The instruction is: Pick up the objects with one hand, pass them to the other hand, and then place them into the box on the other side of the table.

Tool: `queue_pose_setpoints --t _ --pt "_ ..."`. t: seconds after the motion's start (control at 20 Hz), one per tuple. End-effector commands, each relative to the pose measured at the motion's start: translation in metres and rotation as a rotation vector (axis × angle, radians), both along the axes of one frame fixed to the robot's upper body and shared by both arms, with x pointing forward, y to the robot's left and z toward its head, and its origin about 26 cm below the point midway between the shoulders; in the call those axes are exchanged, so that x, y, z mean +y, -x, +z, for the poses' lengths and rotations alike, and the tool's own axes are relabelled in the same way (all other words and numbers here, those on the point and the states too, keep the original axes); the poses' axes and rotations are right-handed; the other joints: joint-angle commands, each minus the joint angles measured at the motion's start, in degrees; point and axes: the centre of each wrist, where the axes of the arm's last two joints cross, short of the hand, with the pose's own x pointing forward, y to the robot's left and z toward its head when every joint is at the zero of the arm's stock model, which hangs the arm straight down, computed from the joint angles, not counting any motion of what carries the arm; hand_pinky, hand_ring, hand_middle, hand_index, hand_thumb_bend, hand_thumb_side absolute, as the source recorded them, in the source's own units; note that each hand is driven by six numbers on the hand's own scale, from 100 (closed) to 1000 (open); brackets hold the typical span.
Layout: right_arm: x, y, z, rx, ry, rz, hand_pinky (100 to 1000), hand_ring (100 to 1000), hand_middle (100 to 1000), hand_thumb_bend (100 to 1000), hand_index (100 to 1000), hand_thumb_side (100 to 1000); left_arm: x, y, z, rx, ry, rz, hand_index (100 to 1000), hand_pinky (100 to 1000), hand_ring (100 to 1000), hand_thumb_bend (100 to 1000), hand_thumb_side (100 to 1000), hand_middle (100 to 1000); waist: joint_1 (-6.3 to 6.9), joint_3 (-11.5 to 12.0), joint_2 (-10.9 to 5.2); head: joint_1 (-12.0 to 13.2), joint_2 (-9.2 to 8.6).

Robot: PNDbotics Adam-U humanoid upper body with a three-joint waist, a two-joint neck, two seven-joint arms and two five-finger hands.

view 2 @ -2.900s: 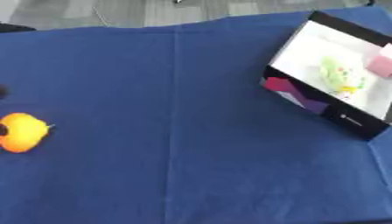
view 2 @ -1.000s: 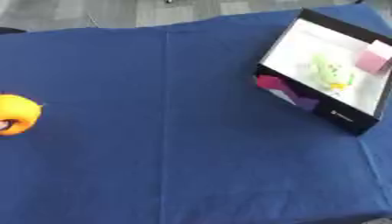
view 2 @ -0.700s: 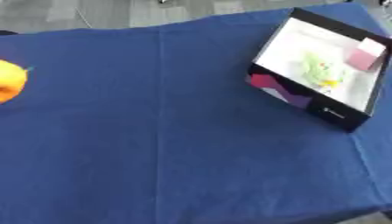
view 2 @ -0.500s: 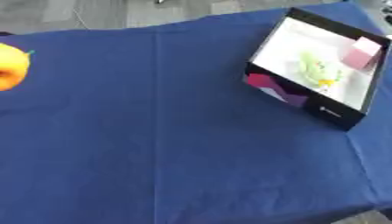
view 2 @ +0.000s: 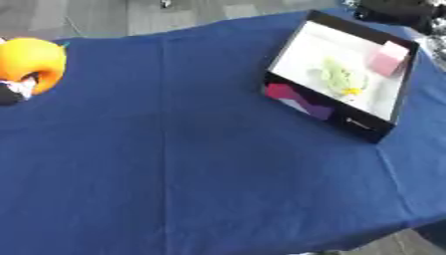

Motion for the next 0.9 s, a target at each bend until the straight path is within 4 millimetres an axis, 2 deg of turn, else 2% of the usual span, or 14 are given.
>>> queue_pose_setpoints --t 0.05,0.25,0.45,0.9 --pt "0.011 0.0 0.009 -0.004 0.088 0.041 1000 1000 1000 100 1000 267 -0.01 -0.002 0.001 -0.045 0.018 -0.003 580 756 676 100 100 506 -1.09 0.01 -2.35 -0.74 0.17" --pt "0.026 -0.006 0.006 0.03 0.142 0.083 1000 1000 1000 100 1000 217 -0.026 -0.003 -0.016 -0.07 0.049 -0.015 579 755 683 100 100 509 -1.32 0.05 -2.6 -1.36 0.17" --pt "0.036 -0.011 0.001 0.055 0.193 0.115 1000 1000 1000 100 1000 206 -0.04 -0.004 -0.028 -0.109 0.068 -0.02 579 753 687 100 100 507 -1.59 0.07 -2.67 -2.35 0.17" --pt "0.055 -0.022 -0.01 0.1 0.268 0.165 1000 1000 1000 100 1000 195 -0.067 -0.003 -0.044 -0.18 0.127 -0.051 579 750 689 100 107 501 -2.06 0.22 -2.58 -5.72 0.17"
